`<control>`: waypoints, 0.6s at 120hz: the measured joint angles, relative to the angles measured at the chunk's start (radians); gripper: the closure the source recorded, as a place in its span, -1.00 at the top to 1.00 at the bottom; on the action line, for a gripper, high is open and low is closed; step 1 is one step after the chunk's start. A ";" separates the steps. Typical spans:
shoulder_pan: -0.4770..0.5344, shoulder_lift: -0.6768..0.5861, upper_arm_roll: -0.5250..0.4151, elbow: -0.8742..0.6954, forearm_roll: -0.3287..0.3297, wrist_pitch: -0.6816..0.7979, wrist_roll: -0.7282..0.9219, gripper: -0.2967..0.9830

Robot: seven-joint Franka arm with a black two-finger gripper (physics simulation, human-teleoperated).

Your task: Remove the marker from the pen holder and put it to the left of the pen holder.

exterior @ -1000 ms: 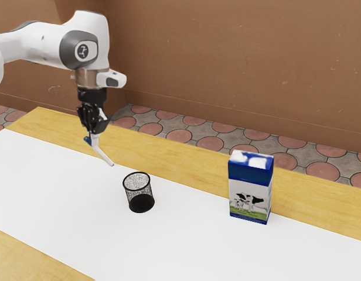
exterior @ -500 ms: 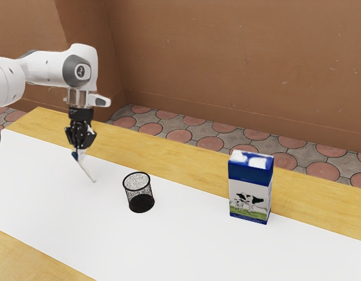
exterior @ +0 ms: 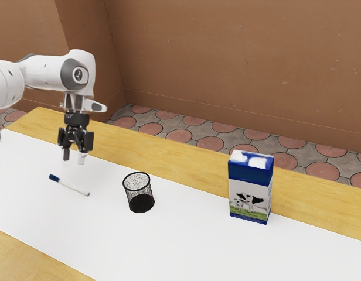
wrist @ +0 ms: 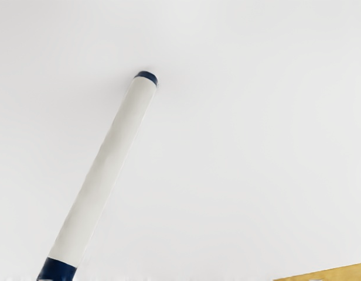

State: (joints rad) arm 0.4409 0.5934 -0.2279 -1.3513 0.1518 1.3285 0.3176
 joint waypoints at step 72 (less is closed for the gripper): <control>-0.086 -0.442 -0.323 -0.168 -0.030 0.212 -0.042 0.52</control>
State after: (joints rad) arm 0.3550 0.1515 -0.5504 -1.5189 0.1222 1.5401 0.2752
